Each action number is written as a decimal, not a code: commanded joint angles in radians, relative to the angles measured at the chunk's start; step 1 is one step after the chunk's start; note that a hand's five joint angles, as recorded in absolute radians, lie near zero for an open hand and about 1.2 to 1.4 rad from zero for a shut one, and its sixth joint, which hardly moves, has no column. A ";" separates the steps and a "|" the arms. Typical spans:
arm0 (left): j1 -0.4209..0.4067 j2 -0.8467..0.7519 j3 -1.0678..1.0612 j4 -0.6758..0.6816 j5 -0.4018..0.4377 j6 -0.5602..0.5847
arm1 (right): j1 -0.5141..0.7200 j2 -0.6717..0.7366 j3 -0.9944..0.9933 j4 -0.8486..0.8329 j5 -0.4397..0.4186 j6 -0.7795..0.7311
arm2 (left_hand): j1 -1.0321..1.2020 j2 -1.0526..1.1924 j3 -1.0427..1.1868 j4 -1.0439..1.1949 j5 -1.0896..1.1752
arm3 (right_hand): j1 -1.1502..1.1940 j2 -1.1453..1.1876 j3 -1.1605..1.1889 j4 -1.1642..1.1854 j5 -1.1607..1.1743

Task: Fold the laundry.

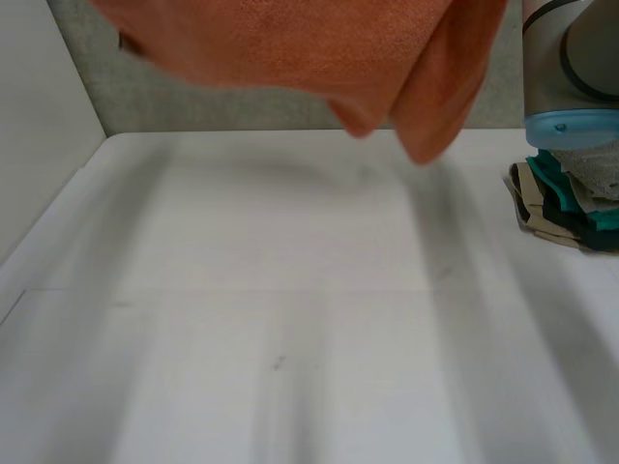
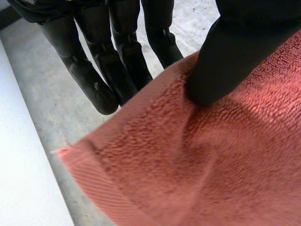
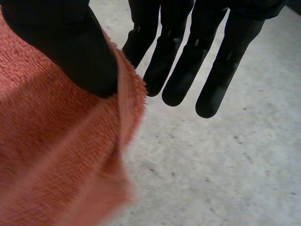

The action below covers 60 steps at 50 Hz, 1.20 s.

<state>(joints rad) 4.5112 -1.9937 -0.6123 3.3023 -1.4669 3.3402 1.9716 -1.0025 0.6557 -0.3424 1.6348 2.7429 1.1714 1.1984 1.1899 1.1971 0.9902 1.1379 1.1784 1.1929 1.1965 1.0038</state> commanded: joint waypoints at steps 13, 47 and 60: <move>0.035 -0.057 -0.668 0.029 0.063 0.110 | -0.010 -0.041 0.607 0.126 -0.178 -0.023 | 0.225 0.198 0.206 0.199 0.231 | 0.258 0.218 0.203 0.200 0.218; 0.123 -0.133 -0.745 0.028 0.109 0.229 | -0.139 0.185 0.547 0.302 -0.085 0.342 | 0.225 0.198 0.206 0.199 0.231 | 0.258 0.218 0.203 0.200 0.218; 0.186 0.078 -0.891 -0.291 0.148 0.410 | -0.198 -0.082 0.728 0.558 -0.167 -0.396 | 0.225 0.198 0.206 0.199 0.231 | 0.258 0.218 0.203 0.200 0.218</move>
<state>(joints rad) 4.6647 -2.0167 -1.4237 3.1775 -1.3394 3.6309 1.8033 -0.9604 1.2580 0.0733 1.4995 2.8199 1.1714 1.1985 1.1900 1.1976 0.9902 1.1461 1.1842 1.1902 1.1953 0.9783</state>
